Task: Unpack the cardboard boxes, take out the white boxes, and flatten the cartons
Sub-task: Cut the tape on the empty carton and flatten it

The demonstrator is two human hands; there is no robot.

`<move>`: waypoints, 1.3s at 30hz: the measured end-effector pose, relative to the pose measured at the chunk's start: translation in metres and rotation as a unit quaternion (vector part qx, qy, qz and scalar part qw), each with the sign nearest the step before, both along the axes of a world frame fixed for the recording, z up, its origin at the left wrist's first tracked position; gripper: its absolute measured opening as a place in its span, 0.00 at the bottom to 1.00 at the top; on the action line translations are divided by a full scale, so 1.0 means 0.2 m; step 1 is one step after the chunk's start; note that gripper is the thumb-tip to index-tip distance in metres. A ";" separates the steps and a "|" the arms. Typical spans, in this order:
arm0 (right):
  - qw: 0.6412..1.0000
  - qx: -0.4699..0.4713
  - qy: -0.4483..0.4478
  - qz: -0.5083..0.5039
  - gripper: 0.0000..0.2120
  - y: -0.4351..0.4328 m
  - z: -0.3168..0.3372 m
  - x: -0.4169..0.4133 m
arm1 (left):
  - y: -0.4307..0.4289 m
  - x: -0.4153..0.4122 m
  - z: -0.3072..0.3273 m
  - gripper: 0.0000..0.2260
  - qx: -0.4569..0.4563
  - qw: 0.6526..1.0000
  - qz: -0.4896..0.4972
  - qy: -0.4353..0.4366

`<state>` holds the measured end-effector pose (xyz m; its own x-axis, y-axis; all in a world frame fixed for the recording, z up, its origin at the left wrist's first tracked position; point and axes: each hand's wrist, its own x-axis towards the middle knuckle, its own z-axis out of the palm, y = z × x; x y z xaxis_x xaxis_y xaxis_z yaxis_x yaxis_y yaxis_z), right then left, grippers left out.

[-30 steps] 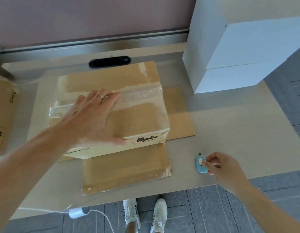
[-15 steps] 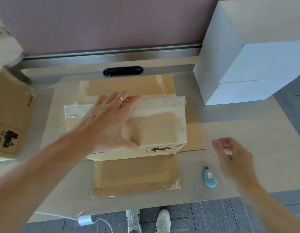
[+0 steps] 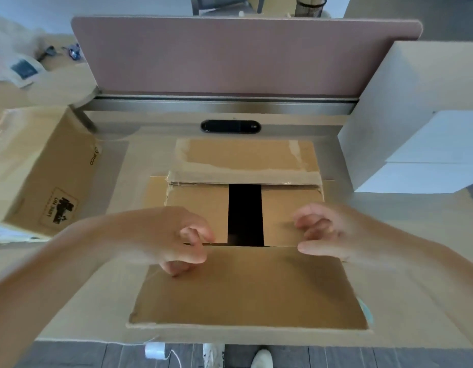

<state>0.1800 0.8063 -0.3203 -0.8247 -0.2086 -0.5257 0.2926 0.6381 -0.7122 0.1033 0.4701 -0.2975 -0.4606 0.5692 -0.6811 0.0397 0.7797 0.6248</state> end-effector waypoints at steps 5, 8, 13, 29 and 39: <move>0.970 0.154 0.162 0.093 0.39 -0.13 -0.11 0.00 | -0.02 0.01 -0.17 0.26 -0.055 0.969 0.003 0.243; 0.958 0.212 0.172 0.090 0.44 -0.15 -0.14 -0.05 | 0.04 -0.01 -0.23 0.36 -0.064 0.914 -0.046 0.398; 0.931 0.251 0.254 0.074 0.45 -0.14 -0.12 -0.06 | 0.03 -0.03 -0.24 0.42 -0.054 0.896 -0.043 0.438; 0.949 0.263 0.176 -0.013 0.40 -0.09 -0.15 -0.71 | 0.23 -0.70 -0.35 0.31 -0.067 0.890 0.032 0.449; 0.931 0.327 0.157 -0.038 0.59 -0.24 -0.18 -0.65 | 0.32 -0.59 -0.29 0.58 -0.123 0.915 0.099 0.372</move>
